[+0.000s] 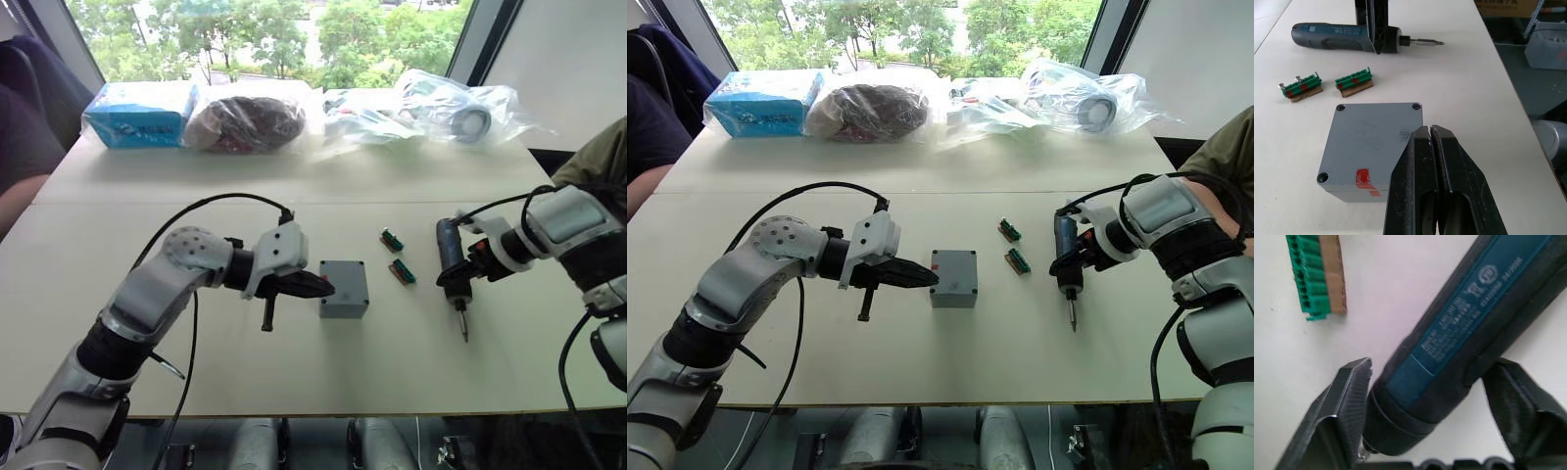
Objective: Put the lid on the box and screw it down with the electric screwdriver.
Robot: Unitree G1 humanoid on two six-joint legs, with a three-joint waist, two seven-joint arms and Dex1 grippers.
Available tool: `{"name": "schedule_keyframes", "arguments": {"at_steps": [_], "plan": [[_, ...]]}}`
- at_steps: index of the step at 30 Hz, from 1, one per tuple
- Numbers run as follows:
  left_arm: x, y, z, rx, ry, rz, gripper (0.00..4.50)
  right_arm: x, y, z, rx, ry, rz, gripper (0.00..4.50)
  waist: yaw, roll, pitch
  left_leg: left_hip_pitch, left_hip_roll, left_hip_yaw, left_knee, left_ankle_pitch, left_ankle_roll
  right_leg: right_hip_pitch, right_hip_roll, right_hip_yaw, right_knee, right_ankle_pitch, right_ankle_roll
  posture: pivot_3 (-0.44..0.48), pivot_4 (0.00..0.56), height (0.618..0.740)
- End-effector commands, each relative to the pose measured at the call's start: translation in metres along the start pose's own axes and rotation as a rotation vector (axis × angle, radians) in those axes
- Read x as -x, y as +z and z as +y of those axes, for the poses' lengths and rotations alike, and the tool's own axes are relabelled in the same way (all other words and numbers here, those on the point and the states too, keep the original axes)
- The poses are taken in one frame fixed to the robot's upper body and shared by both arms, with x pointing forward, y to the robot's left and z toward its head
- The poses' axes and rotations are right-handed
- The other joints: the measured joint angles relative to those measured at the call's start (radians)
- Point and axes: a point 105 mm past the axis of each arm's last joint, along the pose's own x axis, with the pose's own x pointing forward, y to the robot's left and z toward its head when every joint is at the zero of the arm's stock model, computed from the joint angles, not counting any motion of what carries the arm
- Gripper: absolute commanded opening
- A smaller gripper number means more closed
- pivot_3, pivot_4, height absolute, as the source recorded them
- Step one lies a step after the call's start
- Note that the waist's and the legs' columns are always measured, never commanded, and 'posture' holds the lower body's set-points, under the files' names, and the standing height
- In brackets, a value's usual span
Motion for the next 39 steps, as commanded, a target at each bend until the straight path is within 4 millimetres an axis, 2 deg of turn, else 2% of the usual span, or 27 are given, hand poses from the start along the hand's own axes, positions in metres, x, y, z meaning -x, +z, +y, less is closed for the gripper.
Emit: {"name": "schedule_keyframes", "arguments": {"at_steps": [1, 3, 6, 11, 16, 18, 19, 20, 22, 23, 27, 31, 36, 39], "plan": [[0.004, 0.009, 0.001, -0.033, 0.024, -0.023, 0.0, -0.008, -0.016, 0.002, 0.003, 0.015, 0.083, 2.05, 0.001, 0.0, 0.0, 0.0, 0.0, 0.0, 0.0, 0.0, 0.0, 0.0, 0.0, 0.0, 0.0, 0.0, 0.0, 0.0, 0.15, 0.74], [0.005, 0.008, 0.002, -0.027, 0.034, -0.024, 0.0, -0.009, -0.024, 0.001, 0.004, 0.013, 0.107, 1.83, 0.004, 0.0, 0.0, 0.0, 0.0, 0.0, 0.0, 0.0, 0.0, 0.0, 0.0, 0.0, 0.0, 0.0, 0.0, 0.0, 0.15, 0.74], [0.006, 0.007, 0.004, -0.02, 0.042, -0.024, 0.0, -0.008, -0.026, 0.0, -0.004, 0.005, 0.103, 1.83, 0.006, 0.0, 0.0, 0.0, 0.0, -0.001, 0.0, 0.0, 0.0, 0.001, -0.001, -0.001, 0.0, 0.0, 0.0, 0.0, 0.15, 0.74], [0.009, 0.002, 0.011, -0.002, 0.055, -0.018, 0.0, 0.022, 0.017, -0.022, -0.04, -0.089, -0.124, 1.83, -0.003, -0.001, 0.0, 0.001, 0.0, -0.001, 0.0, 0.0, 0.0, 0.002, 0.0, -0.001, 0.0, 0.0, 0.0, 0.0, 0.15, 0.74], [0.015, -0.001, 0.02, 0.005, 0.066, -0.016, 0.0, 0.079, 0.071, -0.02, -0.059, -0.083, -0.479, 1.83, -0.004, 0.007, 0.004, -0.002, -0.001, 0.003, 0.0, 0.001, -0.002, -0.003, -0.001, 0.001, 0.001, 0.0, 0.0, 0.0, 0.15, 0.74], [0.016, 0.0, 0.021, 0.017, 0.06, -0.024, 0.0, 0.105, 0.093, 0.0, 0.003, 0.032, -0.702, 1.83, -0.003, 0.007, 0.004, -0.003, 0.0, 0.003, -0.001, 0.004, -0.007, -0.005, 0.0, 0.001, 0.001, 0.0, 0.0, 0.0, 0.15, 0.74], [0.016, 0.001, 0.021, 0.025, 0.053, -0.03, 0.0, 0.124, 0.104, 0.023, 0.032, 0.167, -0.846, 1.83, -0.003, 0.007, 0.004, -0.004, 0.001, 0.003, -0.001, 0.004, -0.007, -0.005, 0.001, 0.001, 0.0, 0.0, 0.0, 0.0, 0.15, 0.74], [0.015, 0.001, 0.022, 0.031, 0.048, -0.034, 0.0, 0.144, 0.109, 0.044, 0.068, 0.296, -0.989, 1.83, -0.005, 0.007, 0.004, -0.004, 0.002, 0.002, -0.002, 0.004, -0.007, -0.005, 0.002, 0.001, -0.001, 0.0, 0.0, 0.0, 0.15, 0.74], [0.016, 0.001, 0.022, 0.037, 0.036, -0.032, 0.0, 0.166, 0.106, 0.072, 0.144, 0.431, -1.188, 1.83, -0.005, 0.006, 0.004, -0.005, 0.003, 0.003, -0.002, 0.004, -0.007, -0.006, 0.004, 0.001, -0.001, 0.0, 0.0, 0.0, 0.15, 0.74], [0.016, 0.0, 0.022, 0.039, 0.029, -0.028, 0.0, 0.166, 0.1, 0.08, 0.172, 0.436, -1.247, 1.83, -0.004, 0.006, 0.004, -0.005, 0.005, 0.003, -0.002, 0.004, -0.007, -0.006, 0.005, 0.001, -0.001, 0.0, 0.0, 0.0, 0.15, 0.74], [0.014, -0.004, 0.024, 0.032, 0.004, 0.005, 0.0, 0.145, 0.087, 0.109, 0.193, 0.425, -1.354, 1.83, 0.009, 0.006, 0.004, -0.005, 0.005, -0.002, -0.001, 0.006, -0.01, -0.004, 0.005, -0.002, 0.0, 0.0, 0.0, 0.0, 0.15, 0.74], [0.009, -0.008, 0.032, 0.028, 0.011, 0.017, 0.0, 0.124, 0.078, 0.135, 0.272, 0.379, -1.399, 1.83, 0.005, 0.006, 0.004, -0.005, 0.0, -0.002, 0.001, 0.003, -0.005, -0.003, 0.001, -0.002, 0.0, 0.002, 0.002, 0.0, 0.15, 0.74], [-0.006, -0.014, 0.044, 0.025, 0.025, 0.02, 0.0, 0.101, 0.074, 0.141, 0.293, 0.323, -1.417, 1.83, 0.002, 0.006, 0.004, -0.005, -0.001, -0.001, 0.001, 0.005, -0.008, -0.003, 0.001, -0.001, 0.0, 0.002, 0.002, 0.0, 0.15, 0.74], [-0.013, -0.016, 0.047, 0.013, 0.02, 0.024, 0.0, 0.095, 0.073, 0.142, 0.294, 0.315, -1.423, 1.83, 0.001, 0.006, 0.004, -0.005, -0.001, -0.001, 0.001, 0.005, -0.008, -0.004, 0.002, -0.001, 0.0, 0.002, 0.002, 0.0, 0.15, 0.74]]}}
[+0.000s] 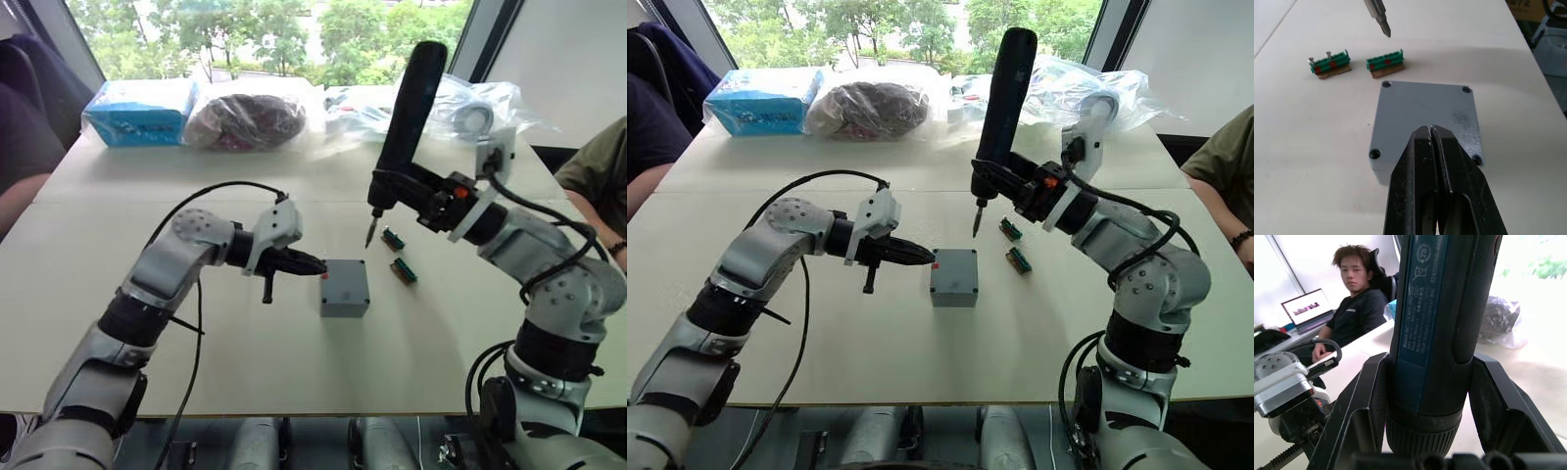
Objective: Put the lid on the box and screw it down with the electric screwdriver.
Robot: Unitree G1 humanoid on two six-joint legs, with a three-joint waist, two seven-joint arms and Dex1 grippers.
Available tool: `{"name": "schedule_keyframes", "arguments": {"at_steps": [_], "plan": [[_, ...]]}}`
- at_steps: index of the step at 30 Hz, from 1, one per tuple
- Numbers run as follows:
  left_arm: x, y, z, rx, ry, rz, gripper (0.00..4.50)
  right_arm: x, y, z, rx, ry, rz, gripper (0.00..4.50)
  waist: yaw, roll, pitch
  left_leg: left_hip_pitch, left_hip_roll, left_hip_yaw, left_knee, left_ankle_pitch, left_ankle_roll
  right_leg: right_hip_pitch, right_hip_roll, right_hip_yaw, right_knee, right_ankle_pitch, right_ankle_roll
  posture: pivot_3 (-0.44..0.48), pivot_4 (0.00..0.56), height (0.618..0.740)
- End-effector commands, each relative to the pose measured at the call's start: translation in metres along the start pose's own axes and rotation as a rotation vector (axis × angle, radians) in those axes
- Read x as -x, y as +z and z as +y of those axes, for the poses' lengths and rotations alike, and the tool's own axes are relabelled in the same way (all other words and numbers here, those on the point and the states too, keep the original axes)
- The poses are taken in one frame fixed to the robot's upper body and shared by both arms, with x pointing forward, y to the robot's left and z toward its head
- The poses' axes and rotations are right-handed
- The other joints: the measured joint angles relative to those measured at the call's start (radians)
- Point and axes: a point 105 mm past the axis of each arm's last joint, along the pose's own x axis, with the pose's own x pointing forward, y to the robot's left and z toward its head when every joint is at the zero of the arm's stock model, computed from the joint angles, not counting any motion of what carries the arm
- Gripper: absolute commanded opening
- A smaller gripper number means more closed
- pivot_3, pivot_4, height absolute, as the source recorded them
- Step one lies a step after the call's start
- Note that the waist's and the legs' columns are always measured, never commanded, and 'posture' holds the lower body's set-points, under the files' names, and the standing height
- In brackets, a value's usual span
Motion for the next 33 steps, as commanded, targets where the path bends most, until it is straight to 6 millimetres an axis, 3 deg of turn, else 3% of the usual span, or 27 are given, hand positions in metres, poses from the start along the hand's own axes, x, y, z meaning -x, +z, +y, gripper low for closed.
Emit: {"name": "schedule_keyframes", "arguments": {"at_steps": [1, 12, 24, 33], "plan": [[-0.004, 0.006, 0.006, -0.054, 0.004, 0.0, 0.0, -0.001, 0.015, 0.009, 0.09, 0.015, -0.081, 1.83, -0.001, 0.0, 0.0, 0.0, 0.0, 0.0, 0.0, 0.0, 0.0, 0.0, 0.0, 0.0, 0.0, 0.0, 0.0, 0.0, 0.15, 0.74], [-0.027, -0.005, 0.006, -0.091, -0.02, 0.033, 0.0, -0.003, -0.012, 0.001, 0.135, -0.043, -0.026, 1.83, 0.001, 0.0, 0.0, 0.0, 0.001, 0.0, 0.0, 0.0, 0.0, 0.0, 0.001, 0.0, 0.0, 0.0, 0.0, 0.0, 0.15, 0.74], [-0.026, -0.01, 0.0, -0.08, -0.034, 0.044, 0.0, 0.001, -0.03, -0.002, 0.164, -0.069, 0.007, 1.83, 0.001, 0.0, 0.0, 0.0, 0.001, -0.001, 0.0, -0.001, 0.001, 0.0, 0.001, 0.0, 0.0, 0.0, 0.0, 0.0, 0.15, 0.74], [-0.026, -0.014, -0.002, -0.072, -0.037, 0.052, 0.0, 0.007, -0.068, 0.007, 0.206, -0.077, 0.079, 1.83, 0.0, -0.002, -0.002, 0.003, 0.002, -0.001, 0.0, -0.001, 0.002, 0.004, 0.001, 0.0, 0.0, 0.0, 0.0, 0.0, 0.15, 0.74]]}}
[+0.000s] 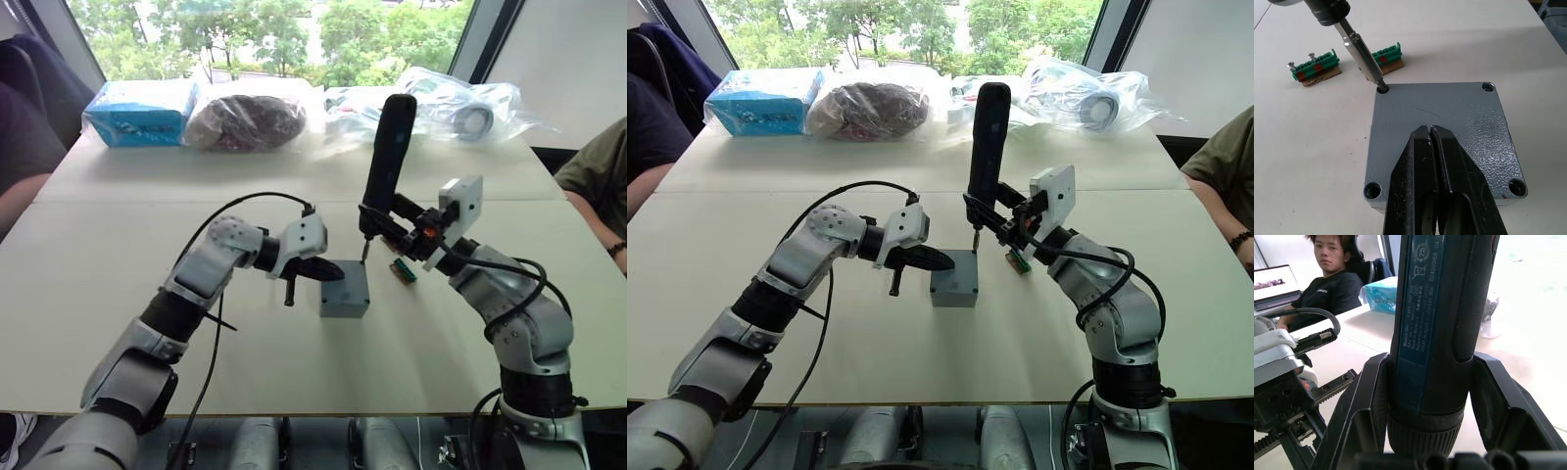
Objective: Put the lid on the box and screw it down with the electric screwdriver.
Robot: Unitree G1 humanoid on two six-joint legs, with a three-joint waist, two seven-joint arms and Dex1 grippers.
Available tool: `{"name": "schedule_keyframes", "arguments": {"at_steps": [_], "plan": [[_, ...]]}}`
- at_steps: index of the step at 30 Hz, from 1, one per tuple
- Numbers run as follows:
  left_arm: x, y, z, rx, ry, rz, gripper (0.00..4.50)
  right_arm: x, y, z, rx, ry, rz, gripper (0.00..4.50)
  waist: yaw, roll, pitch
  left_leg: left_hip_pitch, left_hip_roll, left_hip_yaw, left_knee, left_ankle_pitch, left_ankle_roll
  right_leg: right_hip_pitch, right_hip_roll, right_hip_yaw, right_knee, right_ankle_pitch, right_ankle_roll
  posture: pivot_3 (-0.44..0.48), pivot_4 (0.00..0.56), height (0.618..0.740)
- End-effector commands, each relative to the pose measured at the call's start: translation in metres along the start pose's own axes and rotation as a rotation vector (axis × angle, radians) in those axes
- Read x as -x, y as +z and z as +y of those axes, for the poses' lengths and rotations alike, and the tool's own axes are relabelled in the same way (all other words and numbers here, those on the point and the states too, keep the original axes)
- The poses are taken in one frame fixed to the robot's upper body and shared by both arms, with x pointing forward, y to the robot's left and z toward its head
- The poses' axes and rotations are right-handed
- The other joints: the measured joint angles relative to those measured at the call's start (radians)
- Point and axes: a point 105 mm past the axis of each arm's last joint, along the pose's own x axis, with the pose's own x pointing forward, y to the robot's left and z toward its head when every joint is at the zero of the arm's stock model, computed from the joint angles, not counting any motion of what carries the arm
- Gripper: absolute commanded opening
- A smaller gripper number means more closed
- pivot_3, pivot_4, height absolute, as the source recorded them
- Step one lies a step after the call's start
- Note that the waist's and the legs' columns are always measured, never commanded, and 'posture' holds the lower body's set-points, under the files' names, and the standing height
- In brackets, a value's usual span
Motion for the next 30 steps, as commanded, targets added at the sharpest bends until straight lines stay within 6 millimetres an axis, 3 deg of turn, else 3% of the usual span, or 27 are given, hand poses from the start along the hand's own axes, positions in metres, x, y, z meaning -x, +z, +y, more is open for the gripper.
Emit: {"name": "schedule_keyframes", "arguments": {"at_steps": [1, 11, 30], "plan": [[0.0, -0.004, -0.004, 0.004, -0.009, 0.025, 0.0, 0.003, -0.023, 0.009, 0.011, 0.004, 0.075, 1.83, 0.0, -0.001, 0.0, 0.001, 0.0, 0.0, 0.0, -0.001, 0.001, 0.001, 0.0, 0.0, 0.0, 0.0, 0.0, 0.0, 0.15, 0.74], [-0.002, -0.005, -0.007, 0.013, -0.013, 0.024, 0.0, 0.017, -0.064, 0.005, 0.005, -0.072, 0.197, 1.83, 0.001, -0.009, -0.009, 0.012, 0.001, -0.001, 0.0, -0.003, 0.005, 0.013, 0.001, -0.001, -0.002, 0.0, -0.001, 0.0, 0.15, 0.74], [0.0, -0.013, -0.007, 0.015, -0.021, 0.052, 0.0, 0.011, -0.055, 0.007, -0.024, -0.06, 0.134, 1.83, 0.0, -0.011, -0.012, 0.018, 0.002, 0.0, -0.002, -0.004, 0.006, 0.018, 0.0, 0.0, -0.003, -0.001, -0.002, 0.0, 0.15, 0.74]]}}
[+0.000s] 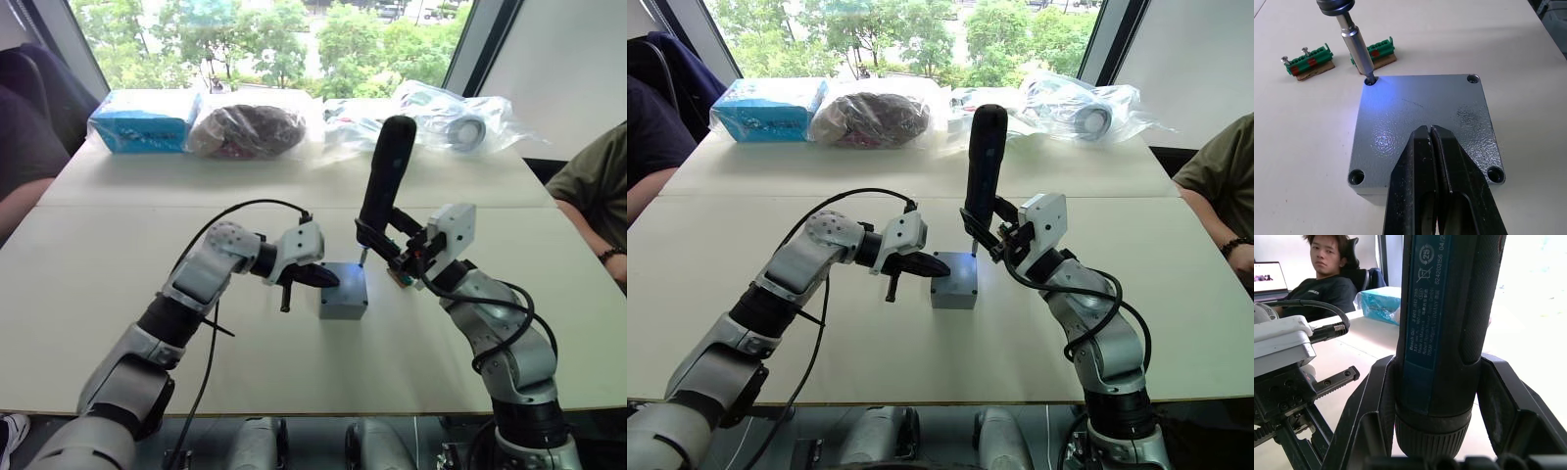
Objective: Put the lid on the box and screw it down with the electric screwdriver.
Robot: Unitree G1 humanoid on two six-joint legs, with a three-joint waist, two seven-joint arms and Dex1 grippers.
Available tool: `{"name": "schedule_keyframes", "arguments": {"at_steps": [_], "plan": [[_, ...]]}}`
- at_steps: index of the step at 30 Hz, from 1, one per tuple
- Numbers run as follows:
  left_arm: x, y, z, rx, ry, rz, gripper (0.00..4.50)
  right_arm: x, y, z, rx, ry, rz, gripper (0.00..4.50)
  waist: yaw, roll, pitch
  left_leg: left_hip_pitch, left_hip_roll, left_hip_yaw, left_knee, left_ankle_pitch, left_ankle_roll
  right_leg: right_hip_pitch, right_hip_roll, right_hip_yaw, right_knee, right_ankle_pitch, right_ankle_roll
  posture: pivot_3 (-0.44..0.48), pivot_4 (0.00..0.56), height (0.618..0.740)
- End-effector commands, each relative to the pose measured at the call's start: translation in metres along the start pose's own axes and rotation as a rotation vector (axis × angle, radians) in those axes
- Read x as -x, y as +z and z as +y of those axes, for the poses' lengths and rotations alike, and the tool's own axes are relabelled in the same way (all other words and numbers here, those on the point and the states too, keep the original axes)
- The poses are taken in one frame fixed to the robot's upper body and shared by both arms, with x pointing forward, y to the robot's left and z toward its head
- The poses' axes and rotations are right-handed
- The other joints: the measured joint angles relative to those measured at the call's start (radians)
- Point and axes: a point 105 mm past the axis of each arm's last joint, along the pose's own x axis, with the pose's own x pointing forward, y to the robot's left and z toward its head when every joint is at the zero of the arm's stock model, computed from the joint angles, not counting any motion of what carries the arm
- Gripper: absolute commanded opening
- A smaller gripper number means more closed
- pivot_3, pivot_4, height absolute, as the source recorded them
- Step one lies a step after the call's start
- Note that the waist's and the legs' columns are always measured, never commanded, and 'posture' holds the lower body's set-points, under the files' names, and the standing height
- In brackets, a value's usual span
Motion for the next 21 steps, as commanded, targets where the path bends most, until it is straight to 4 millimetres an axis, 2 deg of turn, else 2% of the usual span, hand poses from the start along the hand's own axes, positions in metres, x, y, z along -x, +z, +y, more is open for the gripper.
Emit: {"name": "schedule_keyframes", "arguments": {"at_steps": [1, 12, 16, 18, 21], "plan": [[-0.001, -0.004, -0.002, -0.007, -0.007, 0.023, 0.0, 0.006, -0.036, 0.001, -0.079, 0.001, 0.135, 1.83, 0.0, 0.0, 0.0, 0.0, 0.0, 0.0, 0.0, 0.0, 0.0, 0.0, 0.0, 0.0, 0.0, 0.0, 0.0, 0.0, 0.15, 0.74], [0.0, -0.005, -0.001, -0.008, -0.005, 0.029, 0.0, 0.003, -0.034, 0.001, -0.076, 0.004, 0.127, 1.83, 0.0, 0.0, 0.0, 0.0, 0.0, 0.0, 0.0, 0.0, 0.0, 0.0, -0.001, 0.0, 0.0, -0.001, -0.002, 0.0, 0.15, 0.74], [0.0, -0.007, -0.002, -0.007, -0.004, 0.035, 0.0, 0.001, -0.028, 0.0, -0.068, 0.006, 0.104, 1.83, 0.0, 0.0, 0.0, 0.0, 0.0, 0.0, -0.001, 0.0, 0.0, 0.0, -0.001, 0.0, 0.0, -0.001, -0.002, 0.0, 0.15, 0.74], [0.0, -0.009, -0.002, -0.005, -0.004, 0.041, 0.0, -0.001, -0.014, -0.003, -0.063, 0.006, 0.061, 1.83, 0.0, 0.0, 0.0, 0.0, 0.0, 0.0, -0.001, 0.0, 0.0, 0.0, -0.001, 0.0, 0.0, -0.001, -0.002, 0.0, 0.15, 0.74], [0.003, -0.013, -0.002, 0.0, 0.0, 0.053, 0.0, -0.008, 0.025, -0.01, -0.059, 0.017, -0.042, 1.83, -0.002, 0.0, 0.0, 0.0, 0.0, 0.0, -0.001, 0.0, 0.0, -0.001, -0.002, 0.0, 0.0, -0.001, -0.003, 0.0, 0.15, 0.74]]}}
